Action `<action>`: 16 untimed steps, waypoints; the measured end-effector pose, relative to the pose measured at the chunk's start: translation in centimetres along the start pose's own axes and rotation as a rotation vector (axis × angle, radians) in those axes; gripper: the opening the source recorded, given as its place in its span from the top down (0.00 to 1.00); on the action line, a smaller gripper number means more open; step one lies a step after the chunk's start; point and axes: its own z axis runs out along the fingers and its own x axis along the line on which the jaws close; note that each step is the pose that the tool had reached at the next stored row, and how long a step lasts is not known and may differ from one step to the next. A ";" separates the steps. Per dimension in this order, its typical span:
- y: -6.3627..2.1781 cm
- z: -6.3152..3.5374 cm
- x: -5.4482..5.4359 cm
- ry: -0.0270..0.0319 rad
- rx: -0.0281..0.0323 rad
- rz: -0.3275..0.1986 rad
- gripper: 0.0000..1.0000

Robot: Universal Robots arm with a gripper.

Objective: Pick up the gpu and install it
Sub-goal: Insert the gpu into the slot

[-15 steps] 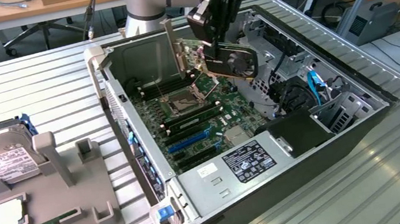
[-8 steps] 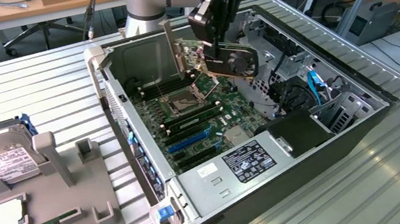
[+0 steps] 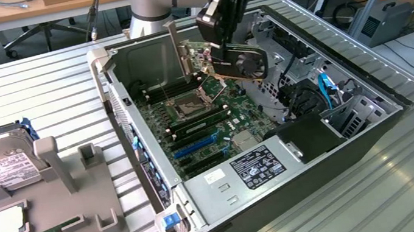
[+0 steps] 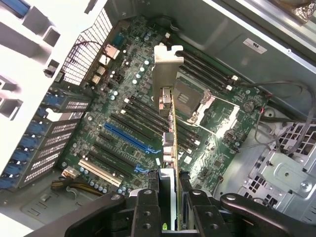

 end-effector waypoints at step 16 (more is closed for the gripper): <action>0.00 0.00 0.0 0.0007 -0.0013 -0.049 0.73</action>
